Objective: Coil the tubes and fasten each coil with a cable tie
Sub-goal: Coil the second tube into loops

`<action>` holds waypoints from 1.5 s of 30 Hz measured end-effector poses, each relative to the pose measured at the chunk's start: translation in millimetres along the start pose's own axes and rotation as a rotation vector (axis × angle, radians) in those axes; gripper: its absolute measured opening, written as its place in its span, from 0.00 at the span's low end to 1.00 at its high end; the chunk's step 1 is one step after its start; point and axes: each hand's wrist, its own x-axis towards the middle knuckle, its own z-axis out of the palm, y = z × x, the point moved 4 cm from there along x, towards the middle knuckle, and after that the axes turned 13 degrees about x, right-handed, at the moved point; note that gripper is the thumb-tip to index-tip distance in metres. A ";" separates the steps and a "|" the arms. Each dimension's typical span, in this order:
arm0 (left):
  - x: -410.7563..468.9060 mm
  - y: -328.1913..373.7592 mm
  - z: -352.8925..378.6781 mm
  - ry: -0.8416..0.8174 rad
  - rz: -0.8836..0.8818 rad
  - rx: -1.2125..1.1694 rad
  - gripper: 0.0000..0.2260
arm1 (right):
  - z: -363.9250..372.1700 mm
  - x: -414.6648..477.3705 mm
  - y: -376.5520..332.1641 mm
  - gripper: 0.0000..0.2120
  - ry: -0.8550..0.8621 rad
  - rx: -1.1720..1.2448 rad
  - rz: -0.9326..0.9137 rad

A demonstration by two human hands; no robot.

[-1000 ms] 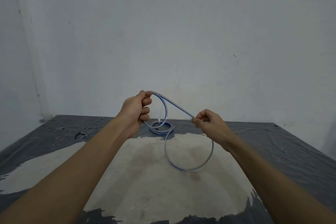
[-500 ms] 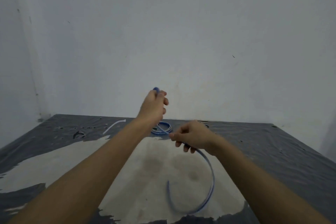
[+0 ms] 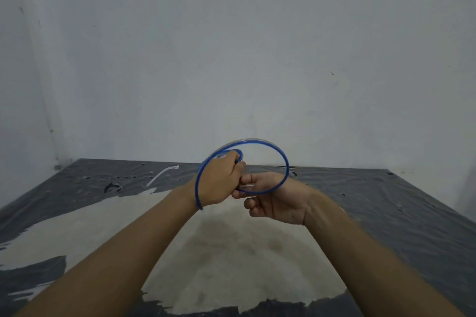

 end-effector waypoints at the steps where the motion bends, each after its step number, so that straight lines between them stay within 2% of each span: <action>1: 0.5 -2.3 2.1 -0.019 -0.030 -0.024 0.12 | -1.3 -0.8 1.0 0.05 -0.021 0.002 -0.019; 5: -0.4 -11.1 4.3 -0.087 -0.184 -0.028 0.13 | -5.3 -12.3 -0.3 0.12 -0.108 -0.009 -0.104; 7: -2.3 -13.2 4.7 -0.170 -0.243 -0.138 0.12 | -5.2 -16.3 -8.0 0.08 -0.094 0.032 -0.206; 9: -5.1 -10.3 5.6 -0.272 -0.297 -0.331 0.12 | -7.5 -14.3 -18.0 0.07 0.041 0.064 -0.337; 12: -6.2 -1.4 5.7 -0.322 -0.327 -0.513 0.12 | -13.2 -8.8 -26.6 0.11 0.279 0.013 -0.431; 14: -4.4 0.1 5.7 -0.328 -0.347 -0.559 0.12 | -18.4 -9.6 -28.5 0.12 0.443 -0.132 -0.462; 17: -3.3 -6.3 4.9 -0.332 -0.400 -0.579 0.14 | -27.6 -14.8 -32.2 0.18 0.686 -0.482 -0.655; 19: -3.9 -8.3 5.2 -0.359 -0.403 -0.647 0.14 | -30.5 -17.6 -32.3 0.18 0.737 -0.635 -0.772; 20: -4.0 -8.1 6.0 -0.379 -0.399 -0.707 0.14 | -30.3 -18.0 -32.5 0.16 0.706 -0.697 -0.792; 22: -4.9 -6.6 5.0 -0.413 -0.394 -0.834 0.13 | -27.4 -18.0 -32.3 0.11 0.540 -0.748 -0.779; 25: -5.5 -4.9 1.8 -0.453 -0.385 -0.949 0.13 | -22.6 -19.6 -34.0 0.08 0.361 -0.590 -0.772; 28: -7.7 -2.9 -0.3 -0.498 -0.389 -1.024 0.12 | -19.1 -22.1 -39.3 0.06 0.361 -0.559 -0.805; 32: -11.7 2.5 -2.3 -0.607 -0.367 -1.078 0.12 | -8.8 -27.6 -51.5 0.05 0.350 -0.734 -0.843; 35: -15.6 9.0 -5.9 -0.704 -0.351 -1.145 0.10 | 0.5 -26.9 -55.7 0.03 0.248 -0.834 -0.815; 38: -17.8 12.2 -5.6 -0.775 -0.377 -1.162 0.13 | 7.3 -21.8 -52.8 0.03 0.186 -0.869 -0.779; 41: -17.3 13.7 -4.9 -0.788 -0.384 -1.215 0.14 | 8.5 -18.2 -50.5 0.03 0.217 -0.866 -0.840; 45: -17.8 12.3 -8.2 -0.772 -0.372 -1.132 0.15 | 6.6 -20.9 -51.6 0.03 0.246 -0.812 -0.895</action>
